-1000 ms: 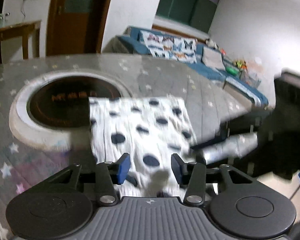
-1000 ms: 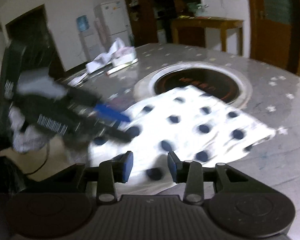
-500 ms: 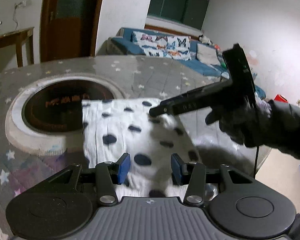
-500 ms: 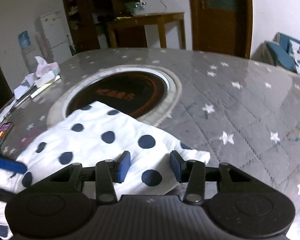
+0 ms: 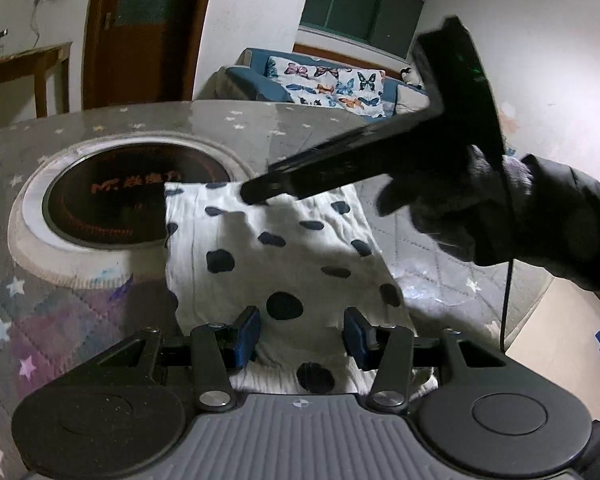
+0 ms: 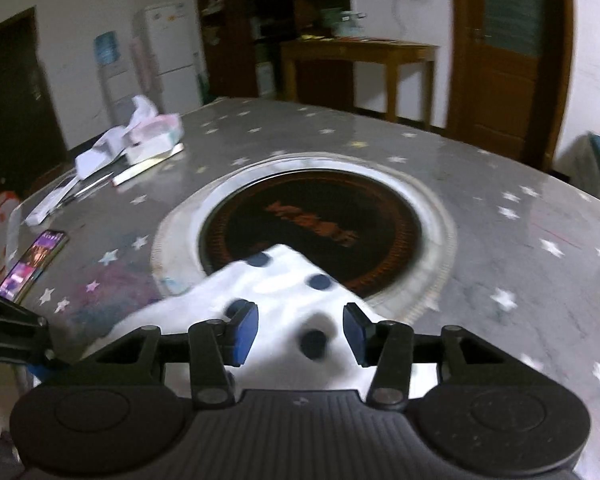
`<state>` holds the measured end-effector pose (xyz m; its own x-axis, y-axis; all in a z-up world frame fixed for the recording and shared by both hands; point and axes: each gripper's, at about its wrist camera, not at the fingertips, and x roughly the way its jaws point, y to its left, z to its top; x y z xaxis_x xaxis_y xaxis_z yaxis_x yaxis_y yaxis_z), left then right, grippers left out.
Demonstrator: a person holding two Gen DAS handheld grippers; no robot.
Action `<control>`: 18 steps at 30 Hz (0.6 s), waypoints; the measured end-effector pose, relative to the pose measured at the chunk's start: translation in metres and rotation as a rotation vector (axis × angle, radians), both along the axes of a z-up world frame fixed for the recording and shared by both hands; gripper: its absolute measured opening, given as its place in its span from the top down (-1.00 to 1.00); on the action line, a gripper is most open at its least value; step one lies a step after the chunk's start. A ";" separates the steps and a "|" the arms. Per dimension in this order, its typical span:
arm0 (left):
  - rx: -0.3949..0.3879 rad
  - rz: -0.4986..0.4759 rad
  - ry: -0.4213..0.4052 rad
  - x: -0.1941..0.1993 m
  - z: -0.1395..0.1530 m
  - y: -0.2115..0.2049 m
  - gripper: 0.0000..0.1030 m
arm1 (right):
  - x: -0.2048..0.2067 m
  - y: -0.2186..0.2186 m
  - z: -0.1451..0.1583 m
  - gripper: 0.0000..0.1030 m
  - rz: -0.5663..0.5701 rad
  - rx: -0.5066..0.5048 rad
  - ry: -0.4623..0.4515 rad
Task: Fold clothes
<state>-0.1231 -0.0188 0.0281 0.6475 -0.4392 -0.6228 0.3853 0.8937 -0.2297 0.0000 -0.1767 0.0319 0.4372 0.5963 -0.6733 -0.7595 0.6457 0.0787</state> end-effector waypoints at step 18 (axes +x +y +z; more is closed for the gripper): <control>-0.057 0.006 0.019 0.000 -0.010 0.006 -0.03 | -0.005 0.024 -0.002 0.05 0.056 -0.025 -0.001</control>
